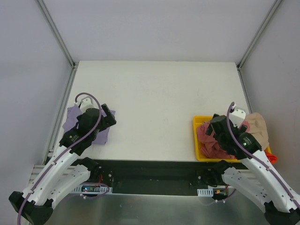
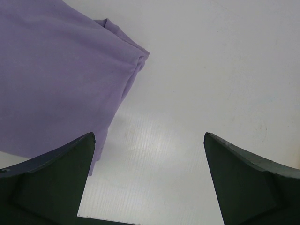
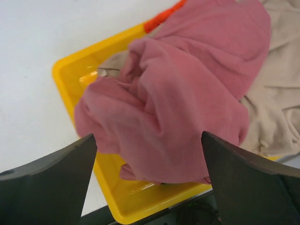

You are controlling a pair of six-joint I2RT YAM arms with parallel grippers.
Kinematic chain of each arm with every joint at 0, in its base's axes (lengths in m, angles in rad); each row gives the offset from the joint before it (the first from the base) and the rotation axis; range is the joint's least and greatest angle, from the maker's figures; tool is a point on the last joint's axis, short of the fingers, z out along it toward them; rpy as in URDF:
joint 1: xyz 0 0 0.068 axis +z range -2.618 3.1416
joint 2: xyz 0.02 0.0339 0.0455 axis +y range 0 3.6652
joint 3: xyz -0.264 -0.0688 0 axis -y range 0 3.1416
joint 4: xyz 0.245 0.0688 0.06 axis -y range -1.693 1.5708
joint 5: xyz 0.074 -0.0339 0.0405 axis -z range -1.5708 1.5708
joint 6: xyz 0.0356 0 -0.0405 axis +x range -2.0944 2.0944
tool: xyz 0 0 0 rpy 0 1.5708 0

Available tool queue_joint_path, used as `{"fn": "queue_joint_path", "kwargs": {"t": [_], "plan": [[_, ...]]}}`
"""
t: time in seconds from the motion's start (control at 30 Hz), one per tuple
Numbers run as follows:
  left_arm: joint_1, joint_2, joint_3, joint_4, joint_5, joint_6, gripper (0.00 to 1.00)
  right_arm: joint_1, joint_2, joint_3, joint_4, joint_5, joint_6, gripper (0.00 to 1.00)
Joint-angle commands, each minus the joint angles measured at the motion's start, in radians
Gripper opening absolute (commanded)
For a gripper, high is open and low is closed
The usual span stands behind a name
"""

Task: Fold and stack the t-shirts
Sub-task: Grab crumpled tshirt from bin with the right arm

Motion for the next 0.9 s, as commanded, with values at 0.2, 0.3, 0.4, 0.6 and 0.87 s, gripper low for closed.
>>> {"fn": "queue_joint_path", "kwargs": {"t": [0.2, 0.3, 0.4, 0.6, 0.87], "plan": [[0.002, 0.005, 0.014, 0.023, -0.004, 0.01, 0.99, -0.255, 0.174, -0.152, 0.146, -0.251, -0.039, 0.89], [0.002, -0.001, 0.014, 0.024, -0.002, 0.01, 0.99, -0.272, 0.19, -0.134, 0.168, -0.208, -0.052, 0.44], [0.002, -0.003, 0.008, 0.028, -0.004, 0.005, 0.99, -0.272, 0.151, -0.059, 0.164, -0.179, -0.115, 0.01], [0.002, 0.016, 0.005, 0.037, 0.004, 0.008, 0.99, -0.272, 0.019, 0.179, 0.177, -0.273, -0.244, 0.01], [0.002, 0.014, -0.001, 0.049, 0.021, 0.008, 0.99, -0.272, 0.082, 0.536, 0.3, -0.491, -0.321, 0.01]]}}
